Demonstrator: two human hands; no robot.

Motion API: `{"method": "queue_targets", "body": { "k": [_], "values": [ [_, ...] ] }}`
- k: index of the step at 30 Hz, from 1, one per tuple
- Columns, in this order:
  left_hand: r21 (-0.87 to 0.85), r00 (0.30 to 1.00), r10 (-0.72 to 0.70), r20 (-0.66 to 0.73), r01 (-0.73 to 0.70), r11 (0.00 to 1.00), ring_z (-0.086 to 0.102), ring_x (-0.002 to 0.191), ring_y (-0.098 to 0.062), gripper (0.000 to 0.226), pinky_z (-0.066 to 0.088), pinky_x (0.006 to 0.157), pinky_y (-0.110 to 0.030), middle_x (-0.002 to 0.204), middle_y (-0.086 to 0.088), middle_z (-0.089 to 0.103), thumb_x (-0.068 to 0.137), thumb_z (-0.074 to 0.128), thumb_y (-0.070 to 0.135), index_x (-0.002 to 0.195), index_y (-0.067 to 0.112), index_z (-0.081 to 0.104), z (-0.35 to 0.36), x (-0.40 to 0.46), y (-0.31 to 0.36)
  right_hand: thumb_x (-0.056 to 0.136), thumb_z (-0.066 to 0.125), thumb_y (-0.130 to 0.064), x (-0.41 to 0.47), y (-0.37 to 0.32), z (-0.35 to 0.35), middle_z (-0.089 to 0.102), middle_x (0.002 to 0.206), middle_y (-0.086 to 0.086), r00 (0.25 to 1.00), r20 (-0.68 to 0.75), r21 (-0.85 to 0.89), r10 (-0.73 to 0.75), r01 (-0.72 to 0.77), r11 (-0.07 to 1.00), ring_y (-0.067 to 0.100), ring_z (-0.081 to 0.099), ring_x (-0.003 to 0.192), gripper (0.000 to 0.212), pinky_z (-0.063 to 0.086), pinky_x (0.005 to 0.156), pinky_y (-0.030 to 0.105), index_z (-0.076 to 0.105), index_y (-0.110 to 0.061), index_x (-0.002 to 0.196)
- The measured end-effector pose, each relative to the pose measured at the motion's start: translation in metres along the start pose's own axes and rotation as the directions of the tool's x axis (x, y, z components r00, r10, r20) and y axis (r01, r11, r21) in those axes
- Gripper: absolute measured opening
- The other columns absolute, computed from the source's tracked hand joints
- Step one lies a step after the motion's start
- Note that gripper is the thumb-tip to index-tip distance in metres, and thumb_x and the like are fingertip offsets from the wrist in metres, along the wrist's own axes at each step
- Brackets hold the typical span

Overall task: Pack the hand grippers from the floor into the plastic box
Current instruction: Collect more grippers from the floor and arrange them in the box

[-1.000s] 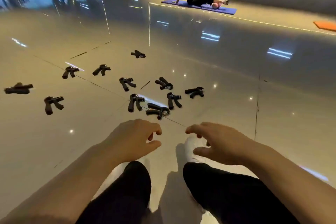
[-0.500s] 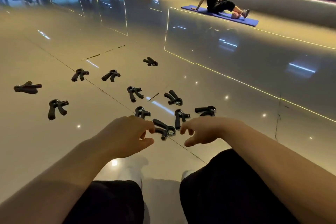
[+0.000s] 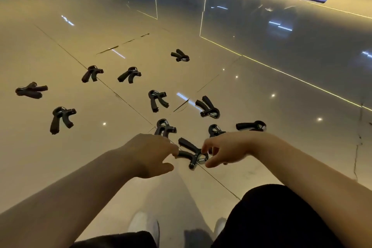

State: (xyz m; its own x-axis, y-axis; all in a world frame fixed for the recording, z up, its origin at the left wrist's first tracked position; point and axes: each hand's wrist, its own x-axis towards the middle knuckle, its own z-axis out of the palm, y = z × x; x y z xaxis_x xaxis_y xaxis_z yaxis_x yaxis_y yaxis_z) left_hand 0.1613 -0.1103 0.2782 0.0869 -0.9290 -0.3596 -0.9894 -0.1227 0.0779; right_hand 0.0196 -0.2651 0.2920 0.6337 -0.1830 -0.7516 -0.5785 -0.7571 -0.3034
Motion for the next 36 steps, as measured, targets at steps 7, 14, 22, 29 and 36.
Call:
{"method": "queue_targets", "body": {
  "k": [7, 14, 22, 29, 36],
  "values": [
    [-0.125, 0.997, -0.076, -0.010, 0.074, 0.989, 0.048, 0.116, -0.012, 0.041, 0.043, 0.091, -0.028, 0.129, 0.009, 0.050, 0.094, 0.045, 0.044, 0.133, 0.032, 0.041, 0.040, 0.073, -0.041, 0.092, 0.054, -0.039, 0.081, 0.041, 0.010, 0.048, 0.136, 0.004, 0.996, -0.081, 0.031, 0.044, -0.041, 0.999, 0.019, 0.048, 0.119, 0.051, 0.039, 0.094, 0.029, 0.039, -0.023, 0.138],
    [-0.296, 0.990, -0.127, -0.057, 0.105, 0.949, 0.037, 0.124, -0.010, 0.049, 0.039, 0.097, -0.026, 0.135, 0.010, 0.041, 0.092, 0.047, 0.039, 0.139, 0.034, 0.032, 0.146, 0.137, -0.053, 0.090, 0.050, -0.049, 0.173, 0.104, 0.096, 0.030, 0.147, 0.000, 0.938, -0.225, 0.187, 0.263, -0.223, 0.957, 0.020, 0.034, 0.131, 0.059, 0.037, 0.105, 0.036, 0.029, -0.032, 0.143],
    [-0.335, 0.979, -0.172, -0.108, 0.127, 0.934, 0.051, 0.119, -0.032, 0.066, 0.048, 0.087, -0.043, 0.130, -0.010, 0.052, 0.066, 0.079, 0.029, 0.126, 0.022, 0.052, 0.228, 0.187, -0.073, 0.095, 0.042, -0.045, 0.240, 0.156, 0.096, 0.027, 0.148, 0.011, 0.809, -0.454, 0.192, 0.373, -0.320, 0.928, 0.027, 0.032, 0.131, 0.054, 0.038, 0.102, 0.040, 0.024, -0.032, 0.145],
    [-0.245, 0.991, -0.094, -0.096, 0.068, 0.967, 0.036, 0.133, -0.033, 0.095, 0.035, 0.102, -0.049, 0.149, -0.009, 0.032, 0.063, 0.081, 0.041, 0.143, 0.025, 0.031, 0.225, 0.233, -0.100, 0.100, 0.034, -0.034, 0.263, 0.164, 0.093, 0.002, 0.157, 0.011, 0.876, -0.403, 0.047, 0.263, -0.268, 0.962, 0.036, 0.008, 0.142, 0.048, 0.027, 0.112, 0.046, 0.019, -0.039, 0.146],
    [-0.154, 0.994, 0.098, -0.040, -0.103, 0.983, 0.021, 0.141, -0.019, 0.099, 0.012, 0.112, -0.034, 0.155, -0.001, 0.019, 0.075, 0.074, 0.033, 0.148, 0.021, 0.009, 0.231, 0.241, -0.106, 0.097, 0.036, -0.047, 0.244, 0.184, 0.124, 0.015, 0.156, 0.002, 0.901, -0.353, -0.017, 0.250, -0.274, 0.962, 0.034, -0.005, 0.144, 0.047, 0.022, 0.113, 0.046, 0.023, -0.040, 0.142]
  ]
}}
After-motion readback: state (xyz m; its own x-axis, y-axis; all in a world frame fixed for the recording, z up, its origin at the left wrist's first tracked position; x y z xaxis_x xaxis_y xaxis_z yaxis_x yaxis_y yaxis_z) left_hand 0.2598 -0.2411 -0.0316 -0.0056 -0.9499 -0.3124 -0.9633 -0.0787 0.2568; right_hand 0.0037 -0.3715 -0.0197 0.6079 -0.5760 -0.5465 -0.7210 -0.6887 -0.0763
